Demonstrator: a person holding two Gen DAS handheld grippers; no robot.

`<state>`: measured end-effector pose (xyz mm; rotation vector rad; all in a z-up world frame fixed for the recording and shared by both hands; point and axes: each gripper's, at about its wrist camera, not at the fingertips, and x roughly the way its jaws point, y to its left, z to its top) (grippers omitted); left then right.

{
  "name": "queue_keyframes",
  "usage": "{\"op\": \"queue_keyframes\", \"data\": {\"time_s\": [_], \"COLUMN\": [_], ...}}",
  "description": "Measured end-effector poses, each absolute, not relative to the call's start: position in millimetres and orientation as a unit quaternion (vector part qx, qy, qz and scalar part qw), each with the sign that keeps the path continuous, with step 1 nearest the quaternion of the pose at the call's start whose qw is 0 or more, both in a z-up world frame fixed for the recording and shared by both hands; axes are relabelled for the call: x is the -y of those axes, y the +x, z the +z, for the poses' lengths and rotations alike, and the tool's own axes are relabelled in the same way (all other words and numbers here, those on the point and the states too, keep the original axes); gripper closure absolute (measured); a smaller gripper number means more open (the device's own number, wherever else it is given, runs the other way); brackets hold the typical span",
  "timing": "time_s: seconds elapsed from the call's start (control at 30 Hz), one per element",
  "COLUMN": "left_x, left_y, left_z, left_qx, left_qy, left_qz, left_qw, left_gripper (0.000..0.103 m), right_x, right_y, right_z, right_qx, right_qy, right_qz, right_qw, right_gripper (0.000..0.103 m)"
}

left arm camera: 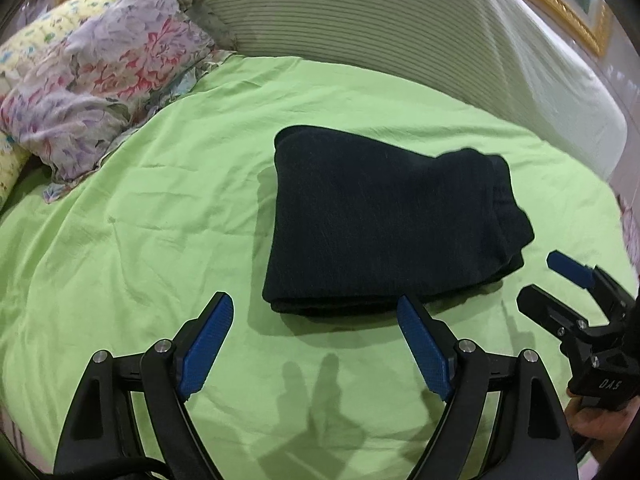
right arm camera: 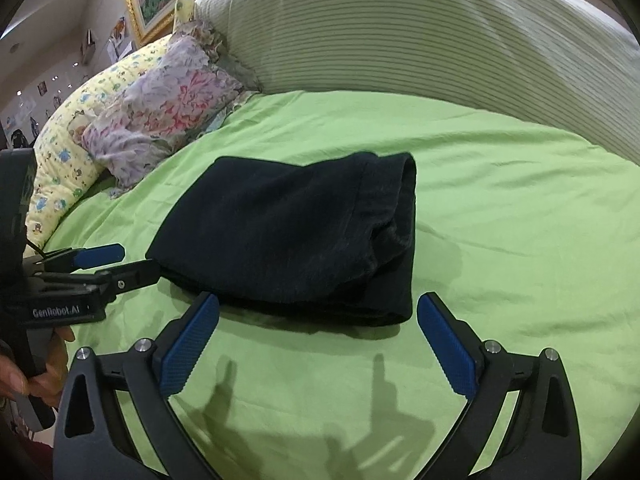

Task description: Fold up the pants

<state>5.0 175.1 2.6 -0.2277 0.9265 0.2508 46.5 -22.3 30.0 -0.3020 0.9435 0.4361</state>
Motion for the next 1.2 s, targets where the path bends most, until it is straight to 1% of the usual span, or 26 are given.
{"op": "queue_keyframes", "data": {"time_s": [0.4, 0.63, 1.0, 1.2], "left_x": [-166.2, -165.9, -165.8, -165.0], "left_y": [1.1, 0.4, -1.1, -2.1], "left_z": [-7.6, -10.3, -10.0, -8.3], "left_qx": [-0.445, -0.444, -0.438, -0.437], "left_qy": [-0.084, -0.078, -0.076, -0.072], "left_qz": [0.129, 0.137, 0.143, 0.144], "left_qw": [0.882, 0.882, 0.884, 0.885], "left_gripper": [0.017, 0.015, 0.015, 0.015], "right_x": [21.6, 23.4, 16.5, 17.0], "right_y": [42.4, 47.1, 42.1, 43.6], "right_z": [19.1, 13.7, 12.1, 11.2], "right_qx": [-0.44, -0.448, -0.418, -0.421], "right_qy": [-0.15, -0.132, -0.168, -0.156], "right_qz": [0.196, 0.188, 0.189, 0.189], "right_qw": [0.864, 0.864, 0.873, 0.873], "right_gripper": [0.004, 0.004, 0.004, 0.004]}}
